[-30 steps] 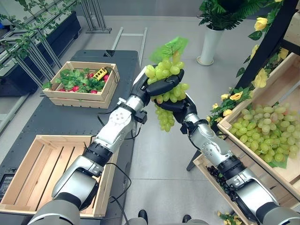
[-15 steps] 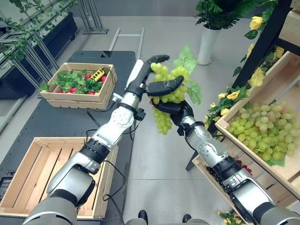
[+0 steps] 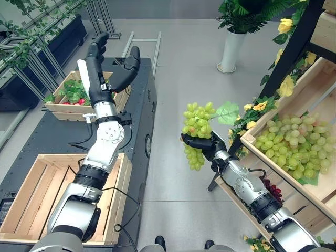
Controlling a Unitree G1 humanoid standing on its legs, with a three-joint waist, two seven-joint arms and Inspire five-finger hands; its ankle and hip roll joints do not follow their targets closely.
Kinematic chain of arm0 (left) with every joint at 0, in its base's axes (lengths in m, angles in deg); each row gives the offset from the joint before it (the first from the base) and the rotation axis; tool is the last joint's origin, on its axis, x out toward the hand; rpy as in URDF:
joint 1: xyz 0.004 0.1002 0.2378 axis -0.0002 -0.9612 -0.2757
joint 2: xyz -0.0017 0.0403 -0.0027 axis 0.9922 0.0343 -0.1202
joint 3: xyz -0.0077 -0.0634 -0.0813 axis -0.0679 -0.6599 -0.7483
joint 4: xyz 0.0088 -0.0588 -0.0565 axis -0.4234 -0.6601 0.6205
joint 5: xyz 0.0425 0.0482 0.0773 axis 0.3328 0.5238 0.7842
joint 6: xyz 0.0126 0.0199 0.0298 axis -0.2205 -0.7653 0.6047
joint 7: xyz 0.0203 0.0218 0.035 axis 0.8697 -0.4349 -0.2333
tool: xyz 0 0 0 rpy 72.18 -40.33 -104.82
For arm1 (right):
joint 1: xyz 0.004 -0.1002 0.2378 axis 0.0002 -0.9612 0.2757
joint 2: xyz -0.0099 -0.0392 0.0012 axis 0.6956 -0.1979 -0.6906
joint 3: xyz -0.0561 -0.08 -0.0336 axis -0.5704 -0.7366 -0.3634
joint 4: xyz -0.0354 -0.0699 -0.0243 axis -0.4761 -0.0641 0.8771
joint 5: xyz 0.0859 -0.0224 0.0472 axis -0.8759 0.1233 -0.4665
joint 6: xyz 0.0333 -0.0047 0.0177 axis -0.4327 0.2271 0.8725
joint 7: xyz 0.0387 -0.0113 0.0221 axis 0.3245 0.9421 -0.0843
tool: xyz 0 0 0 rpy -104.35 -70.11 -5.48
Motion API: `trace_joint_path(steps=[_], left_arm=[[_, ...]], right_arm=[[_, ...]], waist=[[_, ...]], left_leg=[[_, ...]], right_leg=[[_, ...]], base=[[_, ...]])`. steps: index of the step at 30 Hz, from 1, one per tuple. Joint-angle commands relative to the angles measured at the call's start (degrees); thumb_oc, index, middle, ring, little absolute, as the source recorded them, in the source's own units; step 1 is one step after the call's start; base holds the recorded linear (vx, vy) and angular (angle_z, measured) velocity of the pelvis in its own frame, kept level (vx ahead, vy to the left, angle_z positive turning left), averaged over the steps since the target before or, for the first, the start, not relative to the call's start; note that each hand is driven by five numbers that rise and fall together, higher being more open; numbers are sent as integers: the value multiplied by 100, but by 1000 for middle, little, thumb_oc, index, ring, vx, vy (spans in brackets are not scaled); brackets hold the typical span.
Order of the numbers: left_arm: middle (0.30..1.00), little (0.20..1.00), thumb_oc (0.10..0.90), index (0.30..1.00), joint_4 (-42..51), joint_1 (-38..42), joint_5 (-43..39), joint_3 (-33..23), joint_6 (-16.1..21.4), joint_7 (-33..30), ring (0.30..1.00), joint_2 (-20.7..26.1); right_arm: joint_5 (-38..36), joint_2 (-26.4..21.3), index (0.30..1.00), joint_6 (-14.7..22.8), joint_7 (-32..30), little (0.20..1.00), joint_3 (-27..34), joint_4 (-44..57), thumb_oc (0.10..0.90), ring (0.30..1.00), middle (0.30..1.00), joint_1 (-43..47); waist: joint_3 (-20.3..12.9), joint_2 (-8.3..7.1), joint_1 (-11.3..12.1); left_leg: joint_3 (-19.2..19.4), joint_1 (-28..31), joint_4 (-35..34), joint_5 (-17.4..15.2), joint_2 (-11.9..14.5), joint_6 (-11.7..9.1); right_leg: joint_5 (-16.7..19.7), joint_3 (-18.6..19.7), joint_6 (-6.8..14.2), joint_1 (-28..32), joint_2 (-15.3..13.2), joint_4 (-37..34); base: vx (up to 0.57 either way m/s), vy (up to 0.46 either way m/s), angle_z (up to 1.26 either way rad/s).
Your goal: Pick up the fruits from the basket on one side to the basket on the other side
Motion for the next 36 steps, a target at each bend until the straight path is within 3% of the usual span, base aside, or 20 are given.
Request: trace_joint_path(steps=[1, 8, 15, 17, 23, 36], left_arm=[[900, 900, 800, 900, -450, 379, 247, -133, 754, -210, 900, 48], [900, 900, 800, 900, -569, -309, 199, -217, 554, -118, 900, -104], [900, 900, 800, 900, -736, -1695, -36, -194, 272, 246, 900, -783], [900, 900, 800, 900, -1026, -2024, -107, -150, 422, 486, 900, -959], [900, 900, 800, 900, -1636, -2391, -423, -11, 564, 1070, 900, -1194], [900, 900, 800, 900, -2135, -2437, -475, 129, 727, 1444, 900, -1302]], right_arm=[[130, 298, 300, 529, 658, 300, 301, 307, 400, 300, 300, 407], [166, 164, 300, 480, 1104, 300, 352, 910, 400, 300, 300, -105], [306, -184, 300, 265, 1821, 300, 608, 1931, 400, 300, 300, -921], [249, -337, 300, 205, 1895, 300, 750, 2287, 400, 300, 300, -1074], [-25, -628, 300, 62, 1994, 300, 1100, 2839, 400, 300, 300, -1254], [194, -1166, 300, -113, 2355, 300, 1746, 3695, 400, 300, 300, -2092]], waist=[[-865, 32, -50], [-817, 13, -118], [-733, -84, -181], [-688, -132, -215], [-648, -193, -335], [-589, -285, -854]], left_leg=[[-192, 3, 4, -618, -23, -41], [-101, 26, 4, -625, -17, -25], [15, 51, 4, -658, -17, 43], [86, 69, 4, -672, -16, 65], [279, 126, 4, -714, -23, 106], [802, 179, 4, -821, -56, 235]], right_leg=[[-129, -59, -347, -173, 150, 4], [-104, 32, -312, -204, 171, 4], [-53, 179, -242, -283, 190, 4], [-19, 256, -218, -318, 197, 4], [79, 497, -166, -407, 214, 4], [323, 1189, -14, -723, 264, 4]], base=[[0, 8, -4], [0, 10, -5], [5, 2, -12], [-2, 6, -20], [13, 40, -21], [-10, 69, -29]])
